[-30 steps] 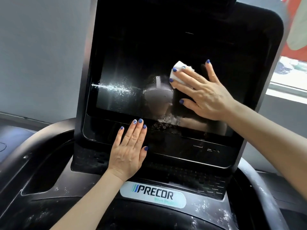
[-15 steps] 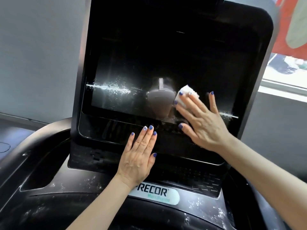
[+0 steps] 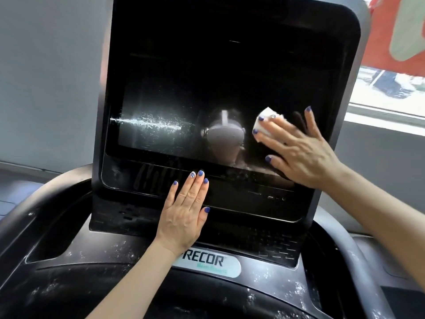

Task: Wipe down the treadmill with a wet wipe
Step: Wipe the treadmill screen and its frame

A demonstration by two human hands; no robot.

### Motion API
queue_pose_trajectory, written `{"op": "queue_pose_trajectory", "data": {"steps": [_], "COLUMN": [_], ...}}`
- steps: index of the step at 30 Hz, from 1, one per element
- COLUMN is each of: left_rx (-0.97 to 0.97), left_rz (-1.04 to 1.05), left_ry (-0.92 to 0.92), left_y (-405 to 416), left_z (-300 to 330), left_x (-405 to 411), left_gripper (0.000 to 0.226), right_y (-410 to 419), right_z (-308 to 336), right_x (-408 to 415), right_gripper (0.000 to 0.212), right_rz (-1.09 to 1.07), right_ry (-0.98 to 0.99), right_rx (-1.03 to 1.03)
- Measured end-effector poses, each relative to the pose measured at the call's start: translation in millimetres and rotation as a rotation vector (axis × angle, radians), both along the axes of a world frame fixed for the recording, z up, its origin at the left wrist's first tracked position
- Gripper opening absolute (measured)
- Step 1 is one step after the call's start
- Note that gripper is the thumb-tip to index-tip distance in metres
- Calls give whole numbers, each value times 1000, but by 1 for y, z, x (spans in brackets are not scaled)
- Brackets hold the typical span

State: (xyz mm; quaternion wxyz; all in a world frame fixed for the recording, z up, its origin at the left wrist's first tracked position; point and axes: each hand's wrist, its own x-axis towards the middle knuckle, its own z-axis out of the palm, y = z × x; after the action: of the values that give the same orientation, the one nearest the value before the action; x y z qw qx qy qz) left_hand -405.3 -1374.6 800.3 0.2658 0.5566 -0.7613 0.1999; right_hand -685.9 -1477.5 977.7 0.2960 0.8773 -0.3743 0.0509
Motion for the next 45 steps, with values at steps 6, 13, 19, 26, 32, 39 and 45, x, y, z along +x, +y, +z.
{"op": "queue_pose_trajectory", "data": {"steps": [6,13,19,26,32,39,45], "left_rx": [-19,-14,-15,-10,1,3,-5], "left_rz": [5,-14,-24,-34,-55,-149,-113], "left_ry": [4,21,36,40,60,49,-6], "left_y": [0,0,0,0,3,-3,-4], "left_z": [1,1,1,3,6,16,11], "left_x": [-1,0,1,1,-2,-30,-32], "left_gripper": [59,60,58,56,60,59,60], "right_y": [20,29,-1,-12,-7,27,57], "right_z": [-27,-28,2,8,12,-36,-71], "right_x": [5,-21,43,59,1,2,-30], "right_gripper": [64,62,60,60,61,65,67], "right_rz": [-31,52,98,137,-27,-26,110], "right_ry": [-126,75,35,59,-93,-120,59], "right_rx": [17,36,43,37,24,60,103]}}
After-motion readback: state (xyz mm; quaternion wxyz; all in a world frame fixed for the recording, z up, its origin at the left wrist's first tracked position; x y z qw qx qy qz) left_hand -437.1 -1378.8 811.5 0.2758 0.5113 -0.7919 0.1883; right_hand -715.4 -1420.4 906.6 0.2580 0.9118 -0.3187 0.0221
